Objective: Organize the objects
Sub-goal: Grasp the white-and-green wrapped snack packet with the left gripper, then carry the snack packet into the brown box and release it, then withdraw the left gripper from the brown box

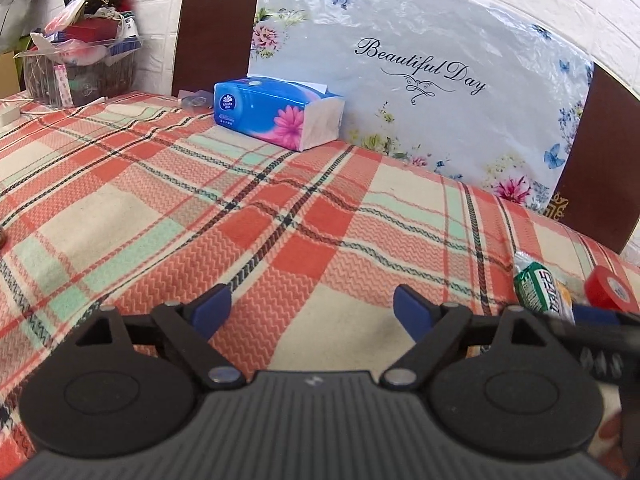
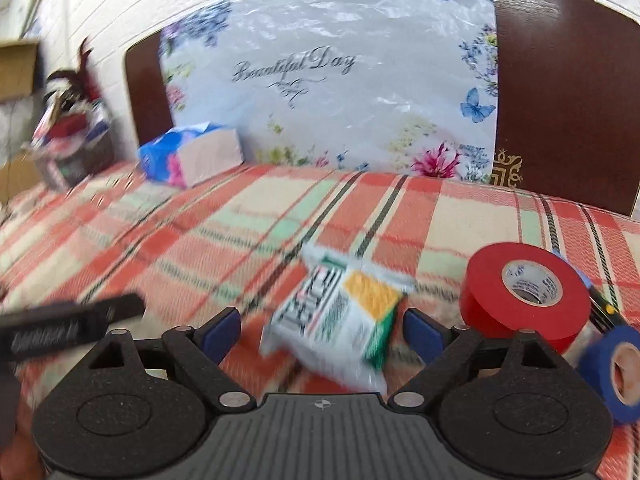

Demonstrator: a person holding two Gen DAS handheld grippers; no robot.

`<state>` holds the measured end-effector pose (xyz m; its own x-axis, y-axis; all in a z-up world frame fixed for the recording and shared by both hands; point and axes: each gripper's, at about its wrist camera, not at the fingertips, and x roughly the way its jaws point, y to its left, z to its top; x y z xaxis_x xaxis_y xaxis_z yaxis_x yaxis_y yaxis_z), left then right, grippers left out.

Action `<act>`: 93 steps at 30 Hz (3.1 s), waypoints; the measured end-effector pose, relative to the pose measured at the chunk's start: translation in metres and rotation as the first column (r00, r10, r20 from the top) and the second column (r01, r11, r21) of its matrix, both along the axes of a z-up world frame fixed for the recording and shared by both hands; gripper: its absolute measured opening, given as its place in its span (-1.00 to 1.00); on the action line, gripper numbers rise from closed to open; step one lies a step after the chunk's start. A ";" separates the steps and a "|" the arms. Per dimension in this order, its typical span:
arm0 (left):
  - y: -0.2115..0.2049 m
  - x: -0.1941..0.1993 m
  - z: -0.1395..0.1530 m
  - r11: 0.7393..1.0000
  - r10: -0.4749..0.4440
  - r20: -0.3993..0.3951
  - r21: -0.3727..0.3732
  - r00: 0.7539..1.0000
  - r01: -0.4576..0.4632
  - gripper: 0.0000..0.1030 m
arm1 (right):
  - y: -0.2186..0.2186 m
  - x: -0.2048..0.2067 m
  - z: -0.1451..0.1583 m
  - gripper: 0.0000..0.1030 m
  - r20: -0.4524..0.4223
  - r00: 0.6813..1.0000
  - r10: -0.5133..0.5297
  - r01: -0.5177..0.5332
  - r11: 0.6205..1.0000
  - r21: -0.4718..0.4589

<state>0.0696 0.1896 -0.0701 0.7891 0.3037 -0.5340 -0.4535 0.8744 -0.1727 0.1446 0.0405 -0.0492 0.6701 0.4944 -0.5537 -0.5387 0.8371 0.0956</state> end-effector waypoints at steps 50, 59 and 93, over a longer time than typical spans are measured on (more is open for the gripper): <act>-0.297 -0.009 0.077 0.519 -0.855 -0.165 -0.235 0.492 0.822 0.03 | -0.229 -0.163 0.022 -0.08 0.242 0.942 -0.234 0.260 0.962 -0.082; -0.364 0.036 0.146 0.442 -0.896 -0.068 -0.056 0.438 0.895 0.03 | -0.278 -0.110 0.068 -0.08 0.419 0.831 -0.367 0.406 0.914 -0.004; -0.260 0.006 0.088 0.719 -0.688 -0.153 -0.004 0.710 0.695 0.38 | -0.370 -0.137 0.026 0.36 0.278 0.777 -0.565 0.603 0.794 -0.073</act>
<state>0.0752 -0.0706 0.0178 0.7111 -0.2689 -0.6497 0.2666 0.9581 -0.1049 0.0074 -0.3292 -0.0234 0.9183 -0.1100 -0.3803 0.0691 0.9904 -0.1196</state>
